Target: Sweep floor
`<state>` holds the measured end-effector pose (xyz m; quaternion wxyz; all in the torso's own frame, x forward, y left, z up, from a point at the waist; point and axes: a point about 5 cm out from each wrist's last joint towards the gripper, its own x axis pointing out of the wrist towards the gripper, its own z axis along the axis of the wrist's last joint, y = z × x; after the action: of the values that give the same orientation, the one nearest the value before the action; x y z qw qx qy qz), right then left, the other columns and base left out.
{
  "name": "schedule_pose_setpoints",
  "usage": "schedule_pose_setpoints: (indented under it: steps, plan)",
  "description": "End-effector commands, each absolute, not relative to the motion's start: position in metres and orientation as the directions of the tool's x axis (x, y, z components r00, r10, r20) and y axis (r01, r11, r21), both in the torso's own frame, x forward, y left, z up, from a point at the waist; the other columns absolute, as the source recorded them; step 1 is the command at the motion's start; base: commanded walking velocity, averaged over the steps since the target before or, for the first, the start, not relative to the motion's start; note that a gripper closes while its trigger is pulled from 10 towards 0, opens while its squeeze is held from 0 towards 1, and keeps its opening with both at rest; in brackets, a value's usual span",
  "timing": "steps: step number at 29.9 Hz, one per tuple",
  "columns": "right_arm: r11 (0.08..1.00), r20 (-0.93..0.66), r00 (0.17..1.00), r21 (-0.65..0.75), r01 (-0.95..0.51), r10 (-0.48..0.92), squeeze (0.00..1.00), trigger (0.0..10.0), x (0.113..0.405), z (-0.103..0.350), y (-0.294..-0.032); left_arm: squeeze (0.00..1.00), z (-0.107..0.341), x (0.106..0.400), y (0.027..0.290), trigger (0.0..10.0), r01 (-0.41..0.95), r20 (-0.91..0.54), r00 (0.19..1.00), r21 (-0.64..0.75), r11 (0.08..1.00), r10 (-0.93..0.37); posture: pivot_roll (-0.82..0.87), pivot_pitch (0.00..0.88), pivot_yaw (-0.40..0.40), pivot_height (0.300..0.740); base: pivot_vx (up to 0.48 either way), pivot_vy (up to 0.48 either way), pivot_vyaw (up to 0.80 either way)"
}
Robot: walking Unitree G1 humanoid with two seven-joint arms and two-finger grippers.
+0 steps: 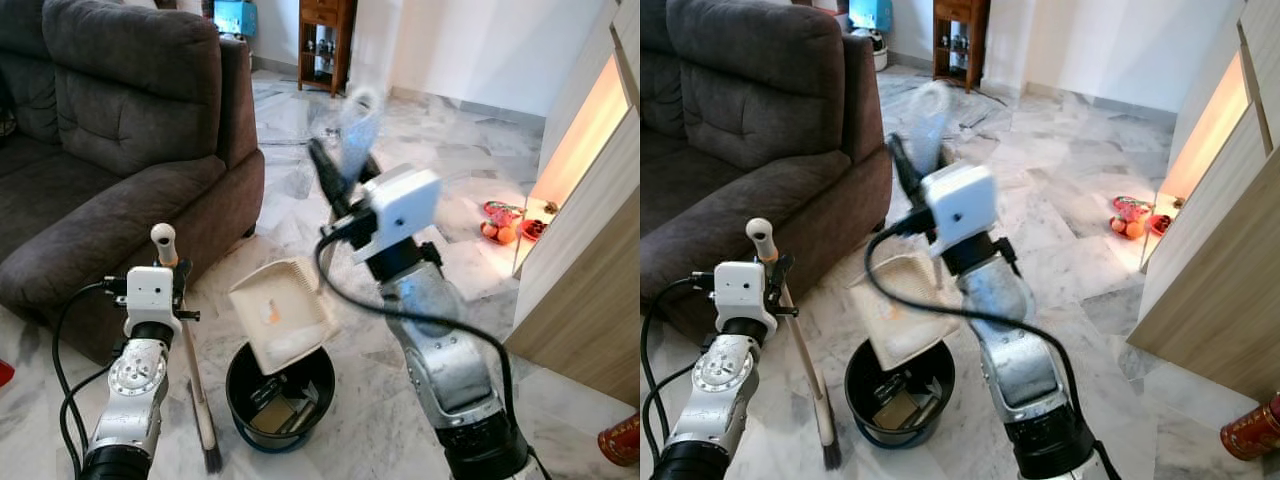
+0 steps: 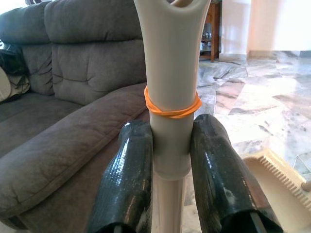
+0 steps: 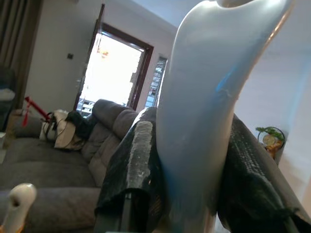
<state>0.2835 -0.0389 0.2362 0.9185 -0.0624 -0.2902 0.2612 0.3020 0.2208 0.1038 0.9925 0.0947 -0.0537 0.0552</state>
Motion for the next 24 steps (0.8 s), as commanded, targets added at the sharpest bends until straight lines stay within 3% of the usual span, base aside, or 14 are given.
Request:
schedule_pose_setpoints:
  steps: [1,7,18,24]
  plan:
    - [0.848,0.596,0.612,-0.276,-0.452,0.520,0.00,10.0,0.271,0.257,-0.034,0.00,0.117,0.305,0.218,10.0,-0.118,0.179,0.980,0.175,0.977,0.086,0.04,0.000,-0.020,0.740,0.000,0.000,0.00]
    - [0.829,0.603,0.582,-0.284,-0.482,0.546,0.00,10.0,0.267,0.259,-0.029,0.00,0.117,0.306,0.218,10.0,-0.117,0.180,0.980,0.175,0.978,0.085,0.04,0.000,-0.021,0.740,0.000,0.000,0.00]
    - [0.715,0.569,0.441,-0.470,-0.518,0.694,0.00,10.0,0.248,0.256,-0.008,0.00,0.117,0.306,0.218,10.0,-0.115,0.179,0.980,0.174,0.978,0.084,0.04,0.000,-0.019,0.740,0.000,0.000,0.00]
    - [0.699,0.561,0.430,-0.470,-0.539,0.708,0.00,10.0,0.246,0.254,-0.006,0.00,0.117,0.306,0.217,10.0,-0.115,0.179,0.980,0.173,0.978,0.083,0.04,0.000,-0.018,0.740,0.000,0.000,0.00]
